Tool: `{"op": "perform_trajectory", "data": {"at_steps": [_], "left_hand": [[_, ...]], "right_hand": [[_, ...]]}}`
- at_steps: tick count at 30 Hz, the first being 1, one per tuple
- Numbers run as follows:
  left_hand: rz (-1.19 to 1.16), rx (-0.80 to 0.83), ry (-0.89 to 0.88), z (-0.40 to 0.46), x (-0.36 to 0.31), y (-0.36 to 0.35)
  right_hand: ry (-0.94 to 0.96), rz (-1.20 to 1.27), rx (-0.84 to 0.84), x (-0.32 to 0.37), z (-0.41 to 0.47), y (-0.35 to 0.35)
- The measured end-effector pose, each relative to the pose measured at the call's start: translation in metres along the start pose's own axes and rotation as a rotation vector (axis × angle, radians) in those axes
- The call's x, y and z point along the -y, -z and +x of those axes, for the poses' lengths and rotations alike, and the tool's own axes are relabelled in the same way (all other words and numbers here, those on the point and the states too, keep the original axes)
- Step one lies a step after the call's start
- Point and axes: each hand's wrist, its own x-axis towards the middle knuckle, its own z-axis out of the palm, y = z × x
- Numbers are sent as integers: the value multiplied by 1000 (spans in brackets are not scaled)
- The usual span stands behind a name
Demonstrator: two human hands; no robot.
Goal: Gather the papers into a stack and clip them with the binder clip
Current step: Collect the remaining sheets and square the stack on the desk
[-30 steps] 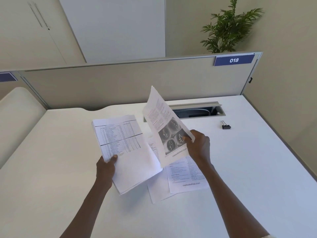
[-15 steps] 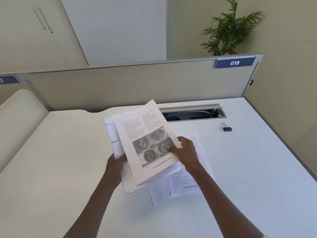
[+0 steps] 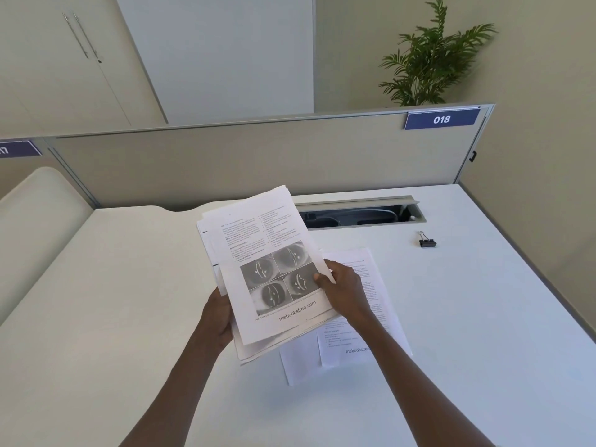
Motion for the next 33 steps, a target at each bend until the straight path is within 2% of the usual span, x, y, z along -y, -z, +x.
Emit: {"op": "perform_trajectory", "data": {"at_steps": [4, 13, 18, 21, 25, 28, 33], "left_hand": [[-9, 5, 4, 2, 0, 4], [-120, -129, 68, 8, -3, 1], [33, -93, -51, 10, 4, 4], [37, -108, -66, 12, 7, 6], [31, -128, -58, 14, 8, 10], [28, -128, -67, 13, 7, 12], [11, -118, -67, 12, 7, 21]], "right_hand": [[12, 130, 14, 1, -4, 2], [69, 132, -23, 0, -4, 2], [66, 146, -15, -4, -5, 0], [35, 144, 5, -9, -1, -3], [-33, 96, -24, -16, 2, -2], [-81, 43, -105, -27, 5, -1], [-284, -238, -143, -63, 9, 4]]}}
